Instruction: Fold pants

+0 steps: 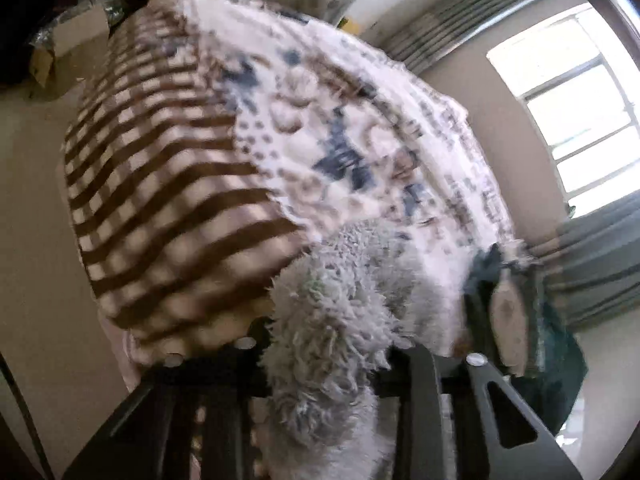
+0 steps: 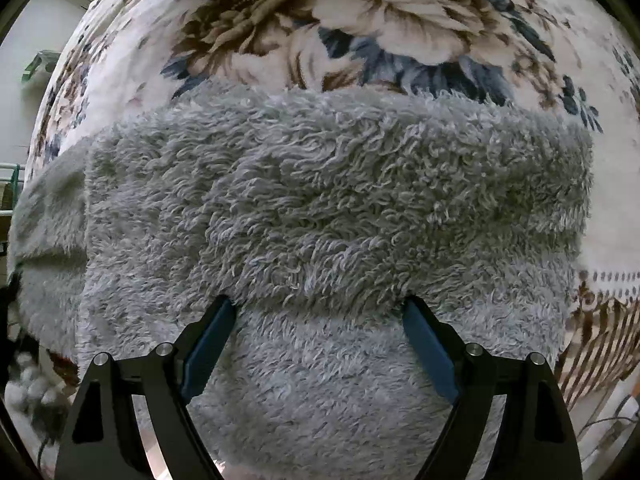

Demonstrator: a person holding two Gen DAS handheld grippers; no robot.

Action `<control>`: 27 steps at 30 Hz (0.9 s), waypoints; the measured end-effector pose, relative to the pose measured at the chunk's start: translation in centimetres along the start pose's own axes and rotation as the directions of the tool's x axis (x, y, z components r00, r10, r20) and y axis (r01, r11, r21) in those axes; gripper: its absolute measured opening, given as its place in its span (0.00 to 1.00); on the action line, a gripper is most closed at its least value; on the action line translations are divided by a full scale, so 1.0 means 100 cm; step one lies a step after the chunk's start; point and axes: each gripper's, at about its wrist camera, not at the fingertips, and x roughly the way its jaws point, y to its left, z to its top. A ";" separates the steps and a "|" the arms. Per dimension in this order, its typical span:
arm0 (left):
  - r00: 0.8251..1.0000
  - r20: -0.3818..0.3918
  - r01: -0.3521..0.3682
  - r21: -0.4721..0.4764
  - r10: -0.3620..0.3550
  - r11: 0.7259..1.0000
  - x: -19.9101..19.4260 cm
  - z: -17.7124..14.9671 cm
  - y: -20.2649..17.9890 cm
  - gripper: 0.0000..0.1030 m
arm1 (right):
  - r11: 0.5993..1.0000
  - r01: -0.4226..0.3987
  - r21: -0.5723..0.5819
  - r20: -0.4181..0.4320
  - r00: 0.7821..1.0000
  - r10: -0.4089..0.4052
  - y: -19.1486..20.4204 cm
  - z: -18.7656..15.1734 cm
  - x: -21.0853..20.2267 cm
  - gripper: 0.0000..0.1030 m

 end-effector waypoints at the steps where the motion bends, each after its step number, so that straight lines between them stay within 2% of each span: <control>1: 1.000 0.011 0.005 0.028 -0.005 1.000 -0.010 -0.003 -0.012 0.25 | 1.000 -0.005 0.001 0.000 1.000 0.005 -0.005 -0.001 -0.002 0.86; 5: 0.998 0.036 0.041 0.184 -0.048 0.982 -0.040 -0.016 -0.069 0.25 | 0.999 -0.035 0.003 0.006 0.999 0.035 -0.018 -0.003 -0.010 0.85; 8: 0.992 -0.005 0.122 0.308 -0.127 0.943 -0.053 -0.037 -0.123 0.25 | 0.999 -0.053 0.000 0.013 0.998 0.053 -0.027 -0.007 -0.019 0.86; 10: 0.977 -0.091 0.214 0.417 -0.194 0.883 -0.060 -0.071 -0.170 0.25 | 0.997 -0.079 0.014 0.020 0.997 0.079 -0.037 -0.010 -0.027 0.85; 13: 0.947 -0.234 0.312 0.510 -0.221 0.802 -0.059 -0.132 -0.215 0.25 | 0.992 -0.118 0.050 0.034 0.993 0.116 -0.059 -0.014 -0.039 0.85; 14: 0.937 -0.279 0.333 0.528 -0.210 0.781 -0.054 -0.155 -0.225 0.25 | 0.989 -0.132 0.068 0.036 0.991 0.130 -0.068 -0.017 -0.046 0.85; 16: 0.905 -0.392 0.374 0.551 -0.164 0.746 -0.034 -0.205 -0.238 0.25 | 0.982 -0.151 0.112 0.043 0.988 0.146 -0.091 -0.022 -0.054 0.85; 18: 0.886 -0.453 0.377 0.582 -0.098 0.720 -0.012 -0.248 -0.241 0.25 | 0.977 -0.159 0.138 0.057 0.987 0.153 -0.122 -0.027 -0.067 0.85; 21: 0.871 -0.491 0.355 0.618 -0.009 0.701 0.015 -0.290 -0.240 0.25 | 0.980 -0.114 0.164 0.071 0.992 0.103 -0.158 -0.035 -0.079 0.85; 23: 0.860 -0.500 0.307 0.665 0.101 0.681 0.035 -0.313 -0.241 0.28 | 0.980 -0.085 0.182 0.072 0.995 0.073 -0.187 -0.039 -0.086 0.85; 24: 0.857 -0.498 0.290 0.680 0.134 0.673 0.038 -0.320 -0.241 0.35 | 0.979 -0.081 0.189 0.073 0.995 0.068 -0.196 -0.039 -0.088 0.85; 25: 0.851 -0.497 0.275 0.698 0.171 0.661 0.042 -0.326 -0.243 0.49 | 0.977 -0.082 0.198 0.075 0.995 0.068 -0.204 -0.039 -0.090 0.85; 26: 0.842 -0.503 0.274 0.711 0.196 0.648 0.043 -0.330 -0.246 0.59 | 0.974 -0.090 0.209 0.078 0.994 0.076 -0.212 -0.039 -0.093 0.85; 27: 0.834 -0.514 0.288 0.715 0.200 0.637 0.041 -0.334 -0.249 0.79 | 0.967 -0.122 0.222 0.087 0.991 0.105 -0.222 -0.039 -0.098 0.85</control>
